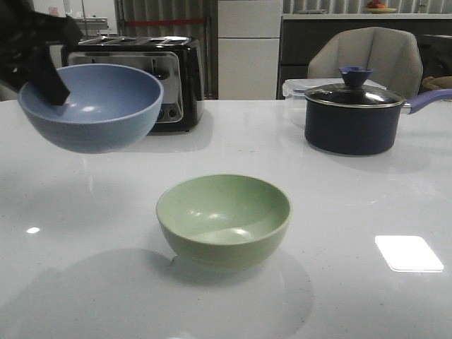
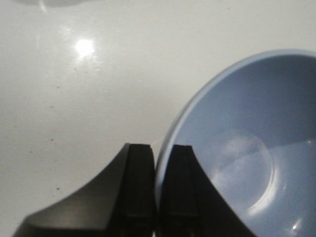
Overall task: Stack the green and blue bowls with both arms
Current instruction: 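Lift the blue bowl with the left gripper and lower it into the green bowl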
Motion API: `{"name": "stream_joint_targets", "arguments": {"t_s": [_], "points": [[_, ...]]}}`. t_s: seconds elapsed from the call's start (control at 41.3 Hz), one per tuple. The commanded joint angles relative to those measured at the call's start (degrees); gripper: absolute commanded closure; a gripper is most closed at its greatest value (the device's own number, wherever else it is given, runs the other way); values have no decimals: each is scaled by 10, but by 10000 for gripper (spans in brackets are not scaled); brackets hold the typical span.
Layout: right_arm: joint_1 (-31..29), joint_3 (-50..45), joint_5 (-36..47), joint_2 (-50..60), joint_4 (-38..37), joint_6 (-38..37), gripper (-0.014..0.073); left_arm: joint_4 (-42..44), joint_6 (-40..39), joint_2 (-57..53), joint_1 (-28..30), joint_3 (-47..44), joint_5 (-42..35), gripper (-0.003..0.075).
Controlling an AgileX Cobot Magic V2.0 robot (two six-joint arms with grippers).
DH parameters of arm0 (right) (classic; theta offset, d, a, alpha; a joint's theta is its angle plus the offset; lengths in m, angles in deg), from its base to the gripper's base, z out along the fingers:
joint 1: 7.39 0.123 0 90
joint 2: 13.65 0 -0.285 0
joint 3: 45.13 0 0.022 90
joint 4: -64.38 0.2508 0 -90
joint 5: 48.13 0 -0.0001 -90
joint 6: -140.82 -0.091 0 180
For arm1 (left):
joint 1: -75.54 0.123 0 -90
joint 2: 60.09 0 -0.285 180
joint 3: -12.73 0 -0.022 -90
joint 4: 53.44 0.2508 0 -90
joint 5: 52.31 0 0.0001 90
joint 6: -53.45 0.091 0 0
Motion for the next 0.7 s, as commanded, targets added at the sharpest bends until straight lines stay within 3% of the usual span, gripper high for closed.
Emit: {"name": "stream_joint_targets", "arguments": {"t_s": [0.0, 0.339, 0.678], "points": [[1, 16, 41, 3, 2, 3, 116, -28, 12, -27, -39, 40, 7, 627], [0, 16, 41, 3, 2, 3, 116, -74, 12, 16, -146, 51, -9, 627], [0, 16, 40, 3, 2, 3, 116, -80, 12, 98, -166, 51, -66, 627]]}}
